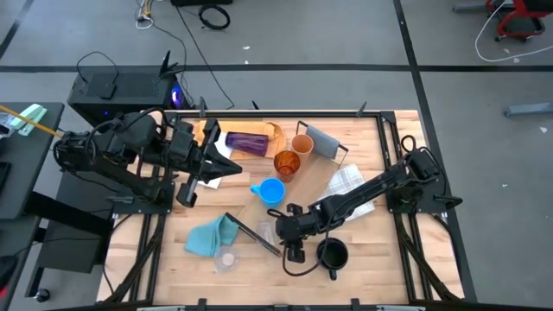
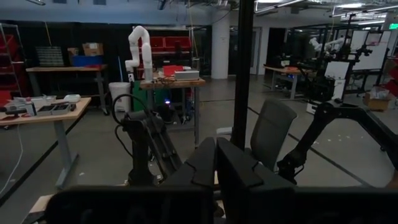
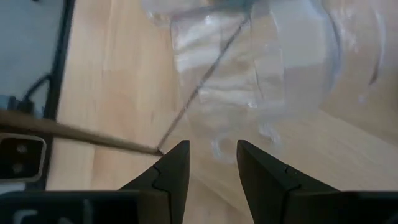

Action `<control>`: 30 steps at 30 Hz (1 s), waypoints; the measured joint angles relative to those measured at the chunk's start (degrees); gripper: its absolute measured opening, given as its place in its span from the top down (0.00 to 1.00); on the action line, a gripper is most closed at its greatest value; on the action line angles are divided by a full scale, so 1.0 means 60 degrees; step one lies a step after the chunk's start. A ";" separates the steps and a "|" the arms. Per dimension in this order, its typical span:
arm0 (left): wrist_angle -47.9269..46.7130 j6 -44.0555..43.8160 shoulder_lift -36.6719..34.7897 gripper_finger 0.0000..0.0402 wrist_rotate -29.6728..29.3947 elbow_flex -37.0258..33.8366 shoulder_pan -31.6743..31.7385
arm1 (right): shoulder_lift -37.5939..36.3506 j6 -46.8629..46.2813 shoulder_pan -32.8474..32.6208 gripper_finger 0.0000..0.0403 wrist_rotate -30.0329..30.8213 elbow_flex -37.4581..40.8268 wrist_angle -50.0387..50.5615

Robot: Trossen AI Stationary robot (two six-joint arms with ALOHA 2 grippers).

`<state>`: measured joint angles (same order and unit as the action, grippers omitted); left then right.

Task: Stack small to large cups/mugs on shelf
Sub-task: Put the transparent mug on the shelf

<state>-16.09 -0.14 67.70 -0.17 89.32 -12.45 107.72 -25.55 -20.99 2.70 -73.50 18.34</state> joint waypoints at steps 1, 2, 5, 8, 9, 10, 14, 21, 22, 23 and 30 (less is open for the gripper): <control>0.0001 0.0000 0.0000 0.94 -0.0002 0.0000 0.0000 | 0.0029 -0.0035 0.0000 0.65 -0.0003 -0.0003 -0.0057; -0.0005 -0.0003 0.0000 0.95 0.0001 0.0000 0.0000 | 0.0033 -0.0039 0.0000 0.65 -0.0006 0.0011 0.0021; -0.0004 -0.0003 0.0000 0.97 -0.0002 0.0000 0.0000 | 0.0071 -0.0185 0.0000 0.65 -0.0045 0.0008 -0.0204; -0.0007 0.0006 0.0000 0.99 0.0000 0.0000 0.0000 | 0.0073 -0.0313 -0.0019 0.65 -0.0069 0.0008 -0.0277; -0.0012 0.0062 0.0000 0.99 0.0001 0.0000 0.0000 | 0.0073 -0.0312 -0.0025 0.65 -0.0072 0.0008 -0.0337; -0.0011 0.0097 0.0000 0.99 0.0000 0.0000 0.0000 | 0.0073 -0.0323 -0.0025 0.65 -0.0072 0.0008 -0.0390; -0.0009 0.0102 0.0000 0.95 -0.0002 0.0000 0.0000 | 0.0073 -0.0473 -0.0022 0.65 -0.0072 0.0008 -0.0435; -0.0008 0.0092 0.0000 0.97 -0.0002 0.0000 0.0000 | 0.0073 -0.0469 -0.0025 0.65 -0.0072 0.0008 -0.0476; -0.0009 0.0095 0.0000 0.98 -0.0002 0.0000 0.0000 | 0.0073 -0.0466 -0.0025 0.65 -0.0072 0.0008 -0.0470; -0.0009 0.0106 0.0000 0.98 -0.0002 0.0000 0.0000 | 0.0073 -0.0456 -0.0025 0.65 -0.0073 0.0008 -0.0469; -0.0005 0.0113 0.0000 0.94 -0.0002 0.0000 0.0000 | 0.0073 -0.0313 -0.0022 0.65 -0.0138 0.0008 -0.0379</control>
<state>-16.12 0.54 67.70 -0.19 89.32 -12.45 108.16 -27.42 -21.12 1.87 -73.45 16.07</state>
